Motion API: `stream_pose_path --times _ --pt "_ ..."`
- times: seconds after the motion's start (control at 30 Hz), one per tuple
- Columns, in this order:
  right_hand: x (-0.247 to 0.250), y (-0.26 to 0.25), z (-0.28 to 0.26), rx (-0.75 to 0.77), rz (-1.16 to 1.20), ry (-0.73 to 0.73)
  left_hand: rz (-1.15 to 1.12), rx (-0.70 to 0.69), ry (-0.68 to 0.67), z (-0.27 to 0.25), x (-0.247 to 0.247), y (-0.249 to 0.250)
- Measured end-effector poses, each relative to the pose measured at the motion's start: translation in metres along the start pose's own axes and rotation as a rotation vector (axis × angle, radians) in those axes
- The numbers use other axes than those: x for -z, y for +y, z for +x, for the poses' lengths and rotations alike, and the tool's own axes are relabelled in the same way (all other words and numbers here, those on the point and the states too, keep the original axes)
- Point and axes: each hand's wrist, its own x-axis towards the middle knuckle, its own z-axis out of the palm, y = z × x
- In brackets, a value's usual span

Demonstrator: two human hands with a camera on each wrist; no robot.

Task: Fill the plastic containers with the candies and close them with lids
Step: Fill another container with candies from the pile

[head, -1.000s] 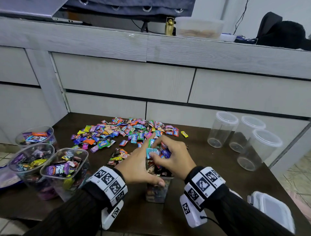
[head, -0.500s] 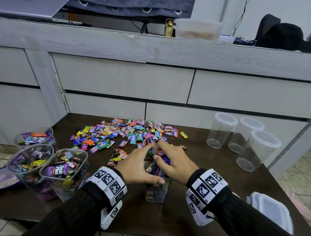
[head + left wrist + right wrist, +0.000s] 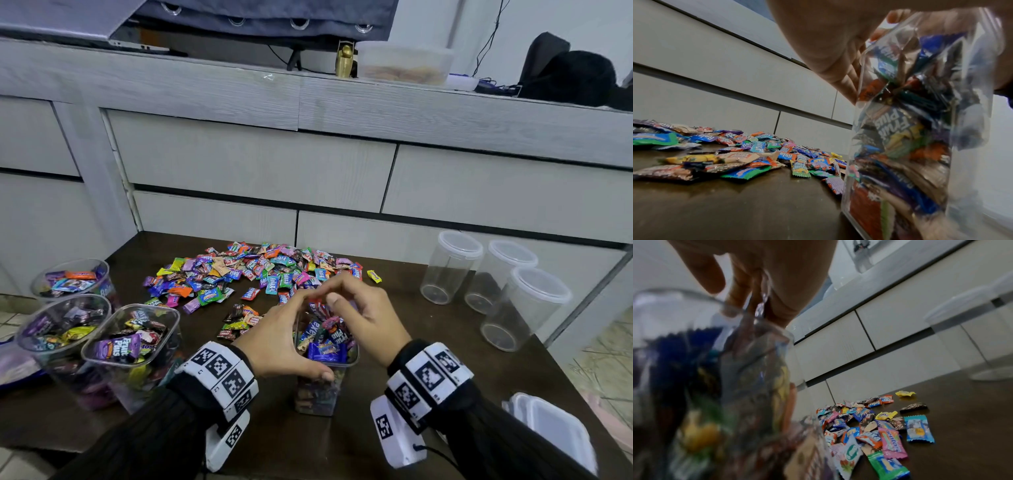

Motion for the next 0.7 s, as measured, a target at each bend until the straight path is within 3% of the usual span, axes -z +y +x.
stream_pose_path --times 0.13,0.27,0.33,0.43,0.53,0.63,0.7 --pt "0.009 -0.002 0.005 -0.162 0.216 -0.095 0.006 0.008 -0.008 0.000 -0.001 -0.001" --pt "0.012 -0.005 0.000 -0.147 0.021 -0.298 -0.015 0.008 -0.017 0.000 -0.002 0.000" --pt "0.012 -0.006 -0.002 -0.147 0.012 -0.295 -0.014 0.001 -0.016 -0.001 -0.002 0.001" --pt "0.017 -0.010 0.002 -0.153 0.083 -0.168 -0.009 0.000 -0.009 -0.001 -0.003 0.001" --pt "0.028 -0.015 0.005 -0.078 -0.146 -0.185 0.004 0.011 -0.010 -0.002 -0.002 0.002" --pt "0.032 -0.020 0.009 -0.074 -0.462 -0.453 -0.002 0.002 -0.019 0.000 -0.002 0.002" --pt "0.027 -0.023 0.012 -0.061 -0.550 -0.536 0.003 -0.003 -0.020 0.000 -0.001 0.002"
